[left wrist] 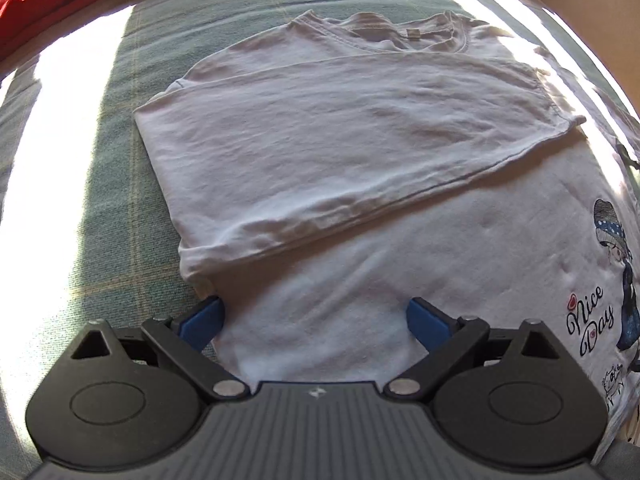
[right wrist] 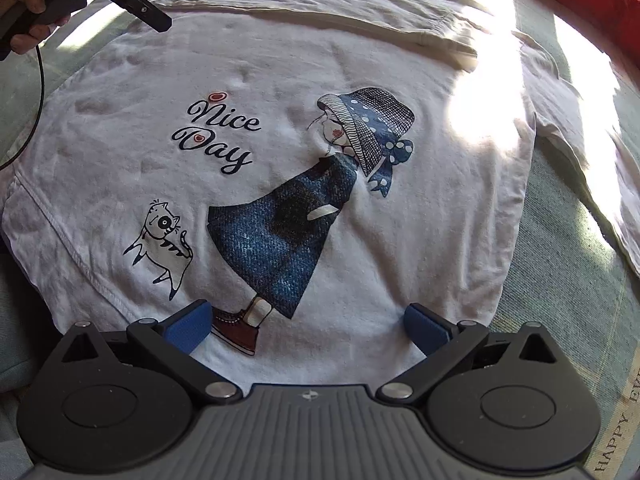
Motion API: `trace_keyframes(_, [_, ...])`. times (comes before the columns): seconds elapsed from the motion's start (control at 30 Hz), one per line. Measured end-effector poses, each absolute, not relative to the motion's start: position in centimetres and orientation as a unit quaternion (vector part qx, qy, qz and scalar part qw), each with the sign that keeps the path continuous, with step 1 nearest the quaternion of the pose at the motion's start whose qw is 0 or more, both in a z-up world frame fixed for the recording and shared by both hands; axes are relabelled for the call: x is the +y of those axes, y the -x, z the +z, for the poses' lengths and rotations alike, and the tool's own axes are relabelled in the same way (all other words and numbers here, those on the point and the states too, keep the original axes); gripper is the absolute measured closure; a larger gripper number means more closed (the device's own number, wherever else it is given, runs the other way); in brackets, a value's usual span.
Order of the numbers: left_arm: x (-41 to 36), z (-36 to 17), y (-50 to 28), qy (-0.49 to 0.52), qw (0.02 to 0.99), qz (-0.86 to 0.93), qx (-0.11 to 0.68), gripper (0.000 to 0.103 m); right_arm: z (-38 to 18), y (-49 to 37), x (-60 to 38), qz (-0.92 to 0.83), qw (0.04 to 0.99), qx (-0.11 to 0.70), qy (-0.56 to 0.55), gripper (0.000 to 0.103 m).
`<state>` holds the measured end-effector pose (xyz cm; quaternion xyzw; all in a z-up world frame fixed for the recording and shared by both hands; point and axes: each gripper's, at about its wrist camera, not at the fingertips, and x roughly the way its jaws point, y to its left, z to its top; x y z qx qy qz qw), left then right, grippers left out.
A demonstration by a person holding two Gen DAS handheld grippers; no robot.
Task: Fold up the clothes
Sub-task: 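Move the open right tool past the collar to the unfolded sleeve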
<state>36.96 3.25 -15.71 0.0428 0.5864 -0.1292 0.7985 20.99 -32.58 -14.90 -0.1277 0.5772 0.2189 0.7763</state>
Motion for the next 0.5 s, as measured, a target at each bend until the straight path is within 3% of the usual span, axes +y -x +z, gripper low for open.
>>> trace_keyframes(0.17, [3.3,-13.2,-36.5,-0.061,0.816,-0.116,0.563,0.006,-13.2,-22.6,-33.6,0.189,0.793,0.569,0.111,0.000])
trace_keyframes(0.5, [-2.6,-11.0,-37.1,-0.102,0.835,-0.181,0.510,0.005,-9.7,-33.2,-33.2,0.180,0.858,0.468,0.111,0.000])
